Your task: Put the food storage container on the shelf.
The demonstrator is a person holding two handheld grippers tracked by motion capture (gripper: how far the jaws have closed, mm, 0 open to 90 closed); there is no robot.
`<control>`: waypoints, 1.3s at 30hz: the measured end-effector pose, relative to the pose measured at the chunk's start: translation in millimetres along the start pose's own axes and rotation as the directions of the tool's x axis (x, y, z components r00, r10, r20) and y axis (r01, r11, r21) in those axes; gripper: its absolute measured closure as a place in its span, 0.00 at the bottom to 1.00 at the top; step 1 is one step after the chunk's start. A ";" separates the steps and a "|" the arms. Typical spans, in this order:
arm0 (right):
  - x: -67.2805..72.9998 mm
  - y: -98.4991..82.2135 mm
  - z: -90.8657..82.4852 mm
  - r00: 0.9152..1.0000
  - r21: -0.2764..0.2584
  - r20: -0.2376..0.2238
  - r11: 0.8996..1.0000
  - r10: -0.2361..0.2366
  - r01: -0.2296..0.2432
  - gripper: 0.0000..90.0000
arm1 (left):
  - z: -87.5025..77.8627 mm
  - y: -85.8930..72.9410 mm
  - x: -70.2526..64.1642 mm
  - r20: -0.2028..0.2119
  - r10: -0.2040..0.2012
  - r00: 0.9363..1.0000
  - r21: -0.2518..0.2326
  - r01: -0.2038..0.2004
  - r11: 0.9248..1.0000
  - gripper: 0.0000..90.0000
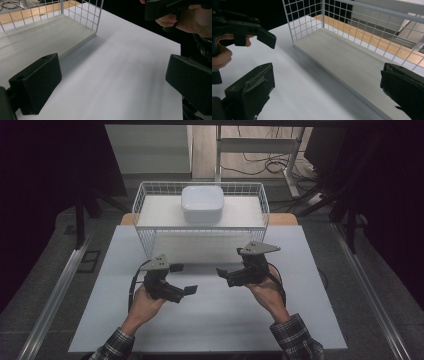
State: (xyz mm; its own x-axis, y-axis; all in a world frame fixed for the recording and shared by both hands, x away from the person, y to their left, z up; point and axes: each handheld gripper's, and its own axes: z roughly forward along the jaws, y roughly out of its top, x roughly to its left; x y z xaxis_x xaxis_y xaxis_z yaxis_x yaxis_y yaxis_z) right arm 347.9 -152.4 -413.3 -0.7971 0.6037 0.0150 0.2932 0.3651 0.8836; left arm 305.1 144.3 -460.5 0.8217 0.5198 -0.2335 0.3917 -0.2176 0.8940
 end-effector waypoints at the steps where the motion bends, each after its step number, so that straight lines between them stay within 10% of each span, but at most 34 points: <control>1: 1.0 -2.6 -3.1 1.000 -0.004 -0.001 1.000 0.001 -0.001 0.00 | -1.4 -2.8 -2.3 -0.004 0.006 1.000 0.007 -0.006 1.000 0.01; 30: 21.1 -49.5 -16.3 0.999 0.083 -0.003 0.996 -0.038 0.038 0.00 | -8.5 -34.5 -22.2 -0.058 0.035 0.998 0.055 -0.032 0.998 0.08; 39: 17.6 -68.2 -25.8 0.999 0.106 0.022 0.994 -0.040 0.037 0.00 | -26.8 -49.7 -14.4 -0.087 -0.010 0.996 0.029 0.012 1.000 0.08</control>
State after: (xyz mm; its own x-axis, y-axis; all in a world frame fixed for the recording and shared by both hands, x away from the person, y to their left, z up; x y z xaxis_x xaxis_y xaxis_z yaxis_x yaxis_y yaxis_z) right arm 300.2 -184.9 -461.2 -0.7960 0.6045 -0.0304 0.3176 0.4599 0.8292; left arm 262.7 169.8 -491.4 0.7787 0.5919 -0.2082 0.4136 -0.2347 0.8797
